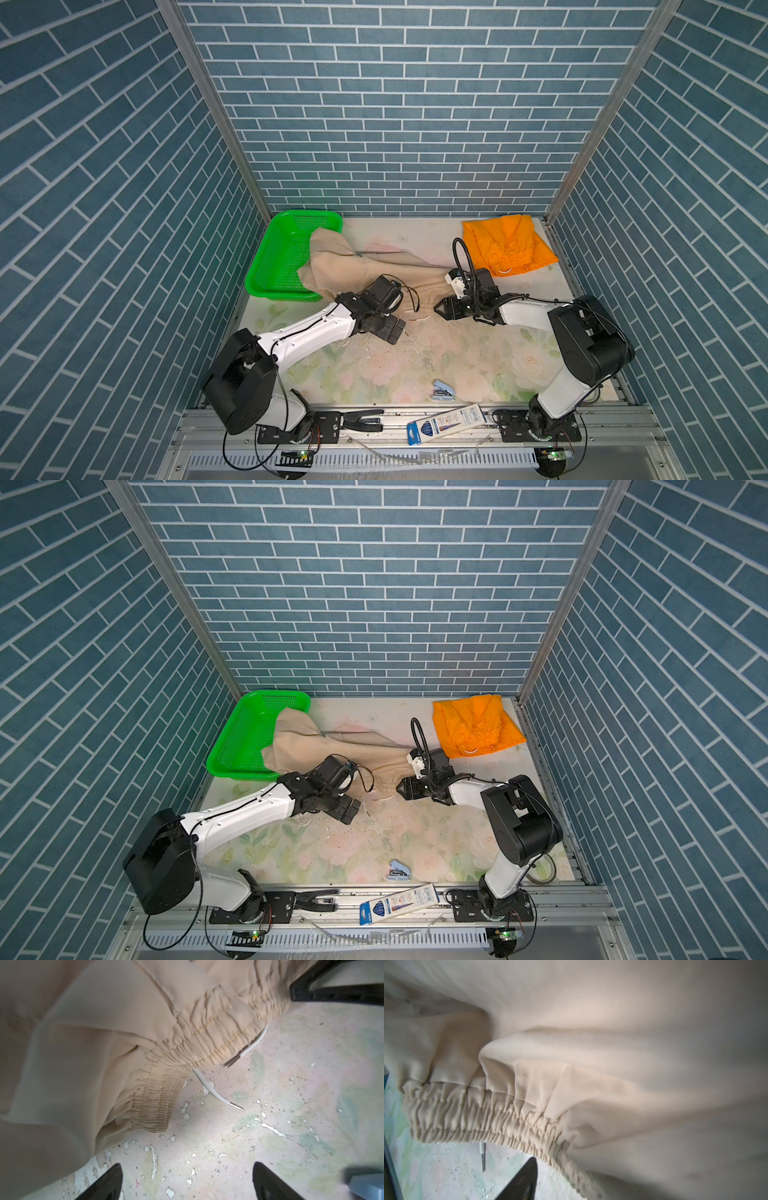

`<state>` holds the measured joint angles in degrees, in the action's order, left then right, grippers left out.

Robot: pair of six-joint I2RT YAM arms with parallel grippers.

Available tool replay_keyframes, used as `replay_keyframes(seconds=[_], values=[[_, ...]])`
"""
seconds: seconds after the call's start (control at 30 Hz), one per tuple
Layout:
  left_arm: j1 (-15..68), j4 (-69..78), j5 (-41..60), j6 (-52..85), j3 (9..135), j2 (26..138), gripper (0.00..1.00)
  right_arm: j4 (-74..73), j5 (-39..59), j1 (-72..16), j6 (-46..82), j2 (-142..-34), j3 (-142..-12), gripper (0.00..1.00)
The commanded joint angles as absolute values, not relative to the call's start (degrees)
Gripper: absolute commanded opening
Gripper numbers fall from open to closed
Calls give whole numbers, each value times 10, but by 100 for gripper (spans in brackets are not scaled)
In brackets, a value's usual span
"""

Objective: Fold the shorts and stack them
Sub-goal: 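Carry the beige shorts toward the right gripper while the right gripper grasps the waistband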

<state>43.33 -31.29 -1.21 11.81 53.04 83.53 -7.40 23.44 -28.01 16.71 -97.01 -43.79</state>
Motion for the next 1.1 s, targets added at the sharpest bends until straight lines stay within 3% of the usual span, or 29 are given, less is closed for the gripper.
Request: replay_keyframes(seconds=[0.0, 0.17, 0.23, 0.47, 0.67, 0.83, 0.93, 1.07], values=[[441, -301, -38, 111, 521, 864, 95, -89, 259, -280, 187, -1000, -443, 54], [444, -303, -74, 116, 521, 894, 92, -106, 290, -279, 204, -994, -441, 10], [445, -295, -87, 113, 521, 905, 91, -104, 293, -278, 208, -988, -440, 0], [445, -275, -96, 87, 532, 958, 85, -109, 315, -275, 221, -972, -434, 0], [443, -294, -139, 86, 554, 992, 68, -124, 327, -272, 238, -965, -430, 0], [441, -304, -159, 81, 575, 1015, 62, -132, 332, -271, 244, -949, -422, 0], [439, -312, -159, 83, 585, 1030, 50, -132, 328, -270, 244, -937, -414, 0], [433, -312, -163, 83, 589, 1036, 20, -128, 330, -270, 244, -926, -411, 0]])
